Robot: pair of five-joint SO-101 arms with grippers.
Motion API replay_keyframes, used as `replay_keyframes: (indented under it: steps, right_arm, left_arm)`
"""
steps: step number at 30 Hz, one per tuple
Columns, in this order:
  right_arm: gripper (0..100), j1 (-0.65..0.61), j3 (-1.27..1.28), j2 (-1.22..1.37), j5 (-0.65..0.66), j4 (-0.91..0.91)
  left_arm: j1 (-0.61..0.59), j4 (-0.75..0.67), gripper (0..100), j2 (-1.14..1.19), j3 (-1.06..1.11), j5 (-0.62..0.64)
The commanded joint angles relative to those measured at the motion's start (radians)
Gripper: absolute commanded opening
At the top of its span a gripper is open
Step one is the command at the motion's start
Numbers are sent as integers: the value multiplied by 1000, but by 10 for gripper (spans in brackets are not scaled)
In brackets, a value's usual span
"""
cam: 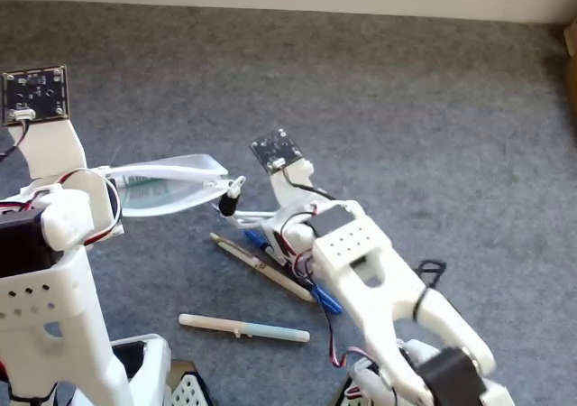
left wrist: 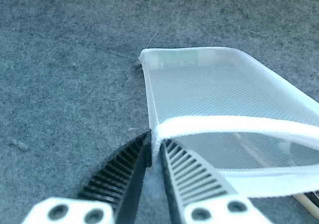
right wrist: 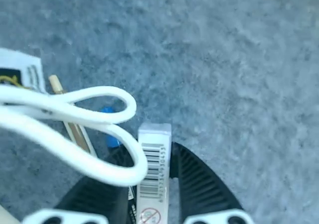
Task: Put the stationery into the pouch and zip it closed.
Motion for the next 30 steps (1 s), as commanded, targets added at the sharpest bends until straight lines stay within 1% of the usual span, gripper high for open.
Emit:
replay_keyframes:
  steps: [1,5,12,15,26,30]
  right_arm:
    - [5,-2,7,-177,11,-12]
    - [5,-4,47,-346,11,-15]
    - [5,-5,94,-613,9,-15]
    - [5,-5,113,-694,11,-16]
    - [5,-7,119,-823,6,-45]
    - [5,-12,114,-860,5,-45]
  left_arm:
    - [15,-5,6,5,-12,5]
    - [16,-5,6,12,-15,5]
    - [22,6,6,13,-91,6]
    - [22,38,6,15,-133,6]
    - [24,66,6,16,-225,14]
    - [101,68,6,45,-229,29]
